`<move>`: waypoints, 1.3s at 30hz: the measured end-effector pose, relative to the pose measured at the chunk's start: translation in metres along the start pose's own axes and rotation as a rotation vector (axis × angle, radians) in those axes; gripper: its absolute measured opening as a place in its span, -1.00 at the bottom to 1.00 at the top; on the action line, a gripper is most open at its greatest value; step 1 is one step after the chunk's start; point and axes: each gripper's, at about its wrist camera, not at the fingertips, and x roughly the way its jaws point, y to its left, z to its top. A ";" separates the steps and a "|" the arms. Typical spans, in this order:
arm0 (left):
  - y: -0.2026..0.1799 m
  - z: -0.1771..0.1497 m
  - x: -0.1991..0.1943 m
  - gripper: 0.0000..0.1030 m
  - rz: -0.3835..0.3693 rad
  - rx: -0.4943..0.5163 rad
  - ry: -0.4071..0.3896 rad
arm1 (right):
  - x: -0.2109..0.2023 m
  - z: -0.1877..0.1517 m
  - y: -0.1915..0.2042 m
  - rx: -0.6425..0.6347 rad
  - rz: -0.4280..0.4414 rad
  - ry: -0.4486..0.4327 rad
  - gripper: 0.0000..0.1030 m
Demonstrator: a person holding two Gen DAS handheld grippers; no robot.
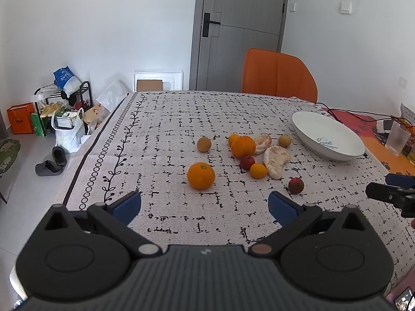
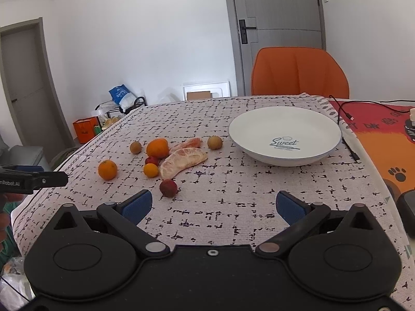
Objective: Organize fruits
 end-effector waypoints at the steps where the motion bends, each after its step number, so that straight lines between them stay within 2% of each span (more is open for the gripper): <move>1: 0.000 0.000 0.001 1.00 0.000 0.001 0.000 | 0.000 0.000 -0.001 0.003 0.000 -0.001 1.00; 39: 0.000 0.002 -0.002 1.00 -0.004 -0.003 -0.007 | 0.001 -0.001 -0.003 0.009 -0.007 0.005 1.00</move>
